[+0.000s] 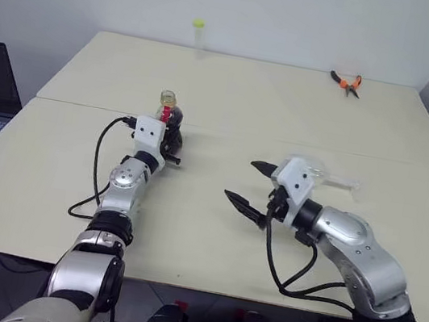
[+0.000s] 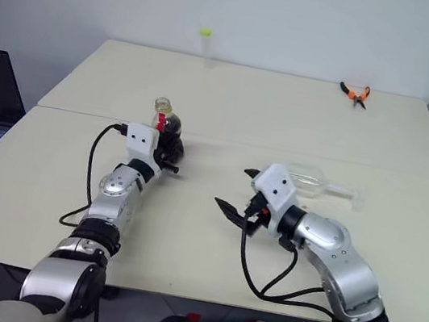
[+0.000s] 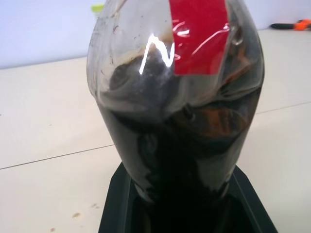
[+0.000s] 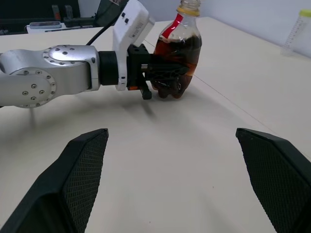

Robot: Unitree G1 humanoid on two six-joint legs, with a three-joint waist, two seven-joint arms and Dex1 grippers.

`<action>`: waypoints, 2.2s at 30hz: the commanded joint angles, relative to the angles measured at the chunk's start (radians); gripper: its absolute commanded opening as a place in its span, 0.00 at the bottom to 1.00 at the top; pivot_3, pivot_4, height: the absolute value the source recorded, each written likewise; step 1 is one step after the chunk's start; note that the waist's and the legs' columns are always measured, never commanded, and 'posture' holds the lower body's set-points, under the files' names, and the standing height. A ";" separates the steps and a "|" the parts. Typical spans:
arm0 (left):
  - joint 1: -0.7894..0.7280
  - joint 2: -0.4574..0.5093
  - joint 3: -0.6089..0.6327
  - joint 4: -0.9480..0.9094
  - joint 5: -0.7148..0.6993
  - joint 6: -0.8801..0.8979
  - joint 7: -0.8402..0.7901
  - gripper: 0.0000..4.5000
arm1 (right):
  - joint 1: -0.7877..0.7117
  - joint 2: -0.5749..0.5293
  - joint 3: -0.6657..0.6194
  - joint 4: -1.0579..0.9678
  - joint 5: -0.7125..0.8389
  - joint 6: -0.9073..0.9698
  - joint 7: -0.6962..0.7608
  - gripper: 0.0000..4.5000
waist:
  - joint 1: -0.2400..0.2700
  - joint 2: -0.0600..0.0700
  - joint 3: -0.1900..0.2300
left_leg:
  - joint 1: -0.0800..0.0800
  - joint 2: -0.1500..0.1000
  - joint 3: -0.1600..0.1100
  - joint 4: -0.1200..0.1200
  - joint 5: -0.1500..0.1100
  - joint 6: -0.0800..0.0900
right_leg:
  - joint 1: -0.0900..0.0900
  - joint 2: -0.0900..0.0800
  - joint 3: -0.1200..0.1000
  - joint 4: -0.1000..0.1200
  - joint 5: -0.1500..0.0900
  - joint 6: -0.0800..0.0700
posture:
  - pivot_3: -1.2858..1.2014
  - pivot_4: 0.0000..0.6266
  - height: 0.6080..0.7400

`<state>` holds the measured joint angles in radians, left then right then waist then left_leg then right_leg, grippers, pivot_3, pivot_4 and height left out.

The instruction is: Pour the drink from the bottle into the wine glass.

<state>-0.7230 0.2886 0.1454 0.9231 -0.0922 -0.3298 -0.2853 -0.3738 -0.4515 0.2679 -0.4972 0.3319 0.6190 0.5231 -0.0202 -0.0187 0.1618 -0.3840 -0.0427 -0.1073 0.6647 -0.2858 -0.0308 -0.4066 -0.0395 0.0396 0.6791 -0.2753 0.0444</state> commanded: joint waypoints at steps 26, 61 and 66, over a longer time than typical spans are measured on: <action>0.356 -0.049 0.013 -0.524 -0.087 0.094 -0.062 0.99 | 0.137 -0.072 -0.135 -0.126 -0.039 -0.006 0.004 1.00 | -0.007 0.000 -0.001 | 0.001 0.001 0.000 -0.001 0.000 0.000 | 0.000 -0.004 0.001 0.001 0.000 0.000 | 0.52 0.24 1.00; 0.309 0.096 -0.303 -0.946 -0.271 0.585 -0.707 0.99 | -0.022 -0.200 0.097 0.670 -1.162 -0.376 -0.479 1.00 | -0.011 0.000 -0.001 | 0.003 0.002 0.004 -0.001 0.000 0.000 | 0.001 0.001 0.003 0.001 0.000 -0.001 | 0.52 0.24 1.00; 0.300 0.078 -0.308 -0.946 -0.262 0.587 -0.705 0.99 | -0.081 -0.164 0.109 0.822 -1.191 -0.395 -0.555 1.00 | -0.012 0.000 -0.002 | 0.003 0.002 0.005 -0.001 0.000 0.000 | 0.002 0.002 0.003 0.001 0.000 -0.001 | 0.52 0.24 1.00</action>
<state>-0.4037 0.3703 -0.1585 -0.0043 -0.3531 0.2722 -0.9921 -0.4456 -0.6212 0.3744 0.2788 -0.8449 0.2250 -0.0068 -0.0321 -0.0189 0.1603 -0.3807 -0.0405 -0.1024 0.6637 -0.2857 -0.0312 -0.4046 -0.0379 0.0430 0.6798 -0.2754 0.0437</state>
